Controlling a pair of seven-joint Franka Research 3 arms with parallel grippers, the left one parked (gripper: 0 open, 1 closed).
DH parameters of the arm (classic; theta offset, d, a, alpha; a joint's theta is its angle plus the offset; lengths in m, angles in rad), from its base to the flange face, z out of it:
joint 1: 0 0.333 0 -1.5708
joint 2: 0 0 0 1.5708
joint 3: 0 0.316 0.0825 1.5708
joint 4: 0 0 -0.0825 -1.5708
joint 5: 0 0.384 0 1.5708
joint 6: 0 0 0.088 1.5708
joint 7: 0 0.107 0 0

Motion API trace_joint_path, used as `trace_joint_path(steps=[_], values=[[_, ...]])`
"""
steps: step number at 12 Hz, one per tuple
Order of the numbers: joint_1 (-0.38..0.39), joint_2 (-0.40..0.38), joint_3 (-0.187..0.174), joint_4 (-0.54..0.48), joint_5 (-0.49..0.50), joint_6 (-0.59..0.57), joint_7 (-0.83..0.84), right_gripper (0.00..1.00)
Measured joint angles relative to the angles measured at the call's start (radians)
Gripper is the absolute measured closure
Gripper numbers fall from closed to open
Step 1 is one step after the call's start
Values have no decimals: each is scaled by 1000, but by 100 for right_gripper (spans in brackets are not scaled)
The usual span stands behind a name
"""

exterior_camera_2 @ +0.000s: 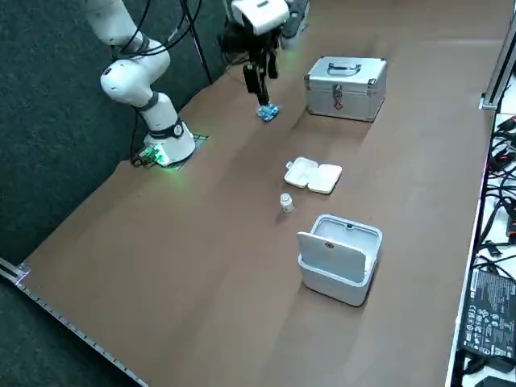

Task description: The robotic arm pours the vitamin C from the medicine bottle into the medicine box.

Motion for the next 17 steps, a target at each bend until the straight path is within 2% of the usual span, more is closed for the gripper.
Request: trace_joint_path(steps=[2,5,8,11,17], values=[[26,0,0,54,-31,-40,87,0],[43,7,42,125,-111,-96,214,0],[42,43,78,222,-135,-177,279,0],[28,89,78,289,-135,-203,285,0],[23,122,78,299,-135,-208,285,0]])
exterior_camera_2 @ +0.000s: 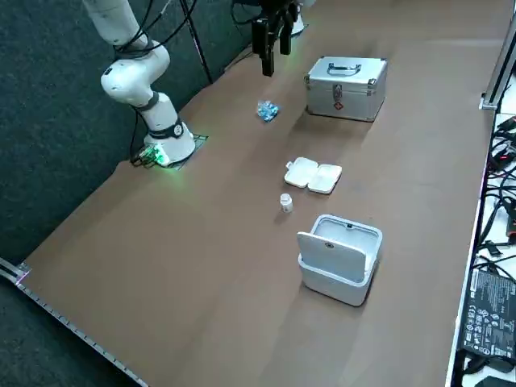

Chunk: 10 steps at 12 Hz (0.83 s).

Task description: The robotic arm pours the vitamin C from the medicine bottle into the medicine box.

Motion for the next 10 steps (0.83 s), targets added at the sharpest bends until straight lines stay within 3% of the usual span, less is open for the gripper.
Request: trace_joint_path(steps=[10], values=[[0,2,1,15,0,136,-18,0]])
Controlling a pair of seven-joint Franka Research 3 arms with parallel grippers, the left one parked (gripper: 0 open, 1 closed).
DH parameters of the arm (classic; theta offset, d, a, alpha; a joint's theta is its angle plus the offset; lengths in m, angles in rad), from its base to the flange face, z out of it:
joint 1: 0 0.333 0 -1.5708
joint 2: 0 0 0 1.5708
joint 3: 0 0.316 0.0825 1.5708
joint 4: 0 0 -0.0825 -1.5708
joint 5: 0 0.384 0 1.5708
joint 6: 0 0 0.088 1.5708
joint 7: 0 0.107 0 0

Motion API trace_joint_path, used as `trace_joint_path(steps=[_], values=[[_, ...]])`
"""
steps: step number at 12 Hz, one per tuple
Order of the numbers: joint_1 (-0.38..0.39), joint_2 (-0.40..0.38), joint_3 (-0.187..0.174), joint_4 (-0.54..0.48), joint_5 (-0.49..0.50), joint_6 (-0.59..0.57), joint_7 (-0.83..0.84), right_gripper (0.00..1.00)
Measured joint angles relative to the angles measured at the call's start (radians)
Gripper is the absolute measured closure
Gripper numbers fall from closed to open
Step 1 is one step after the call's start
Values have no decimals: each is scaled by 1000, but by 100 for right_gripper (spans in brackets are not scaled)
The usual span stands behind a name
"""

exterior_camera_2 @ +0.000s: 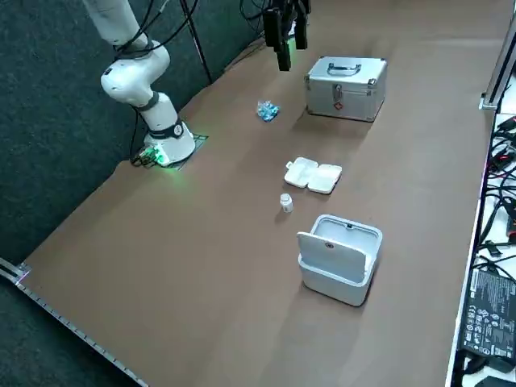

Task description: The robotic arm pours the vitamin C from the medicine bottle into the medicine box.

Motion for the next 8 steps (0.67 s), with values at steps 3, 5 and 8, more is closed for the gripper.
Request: trace_joint_path(steps=[3,5,8], values=[[0,1,0,-1,0,0,-15,0],[0,2,0,-2,0,1,-18,0],[0,4,0,-2,0,2,-19,0]])
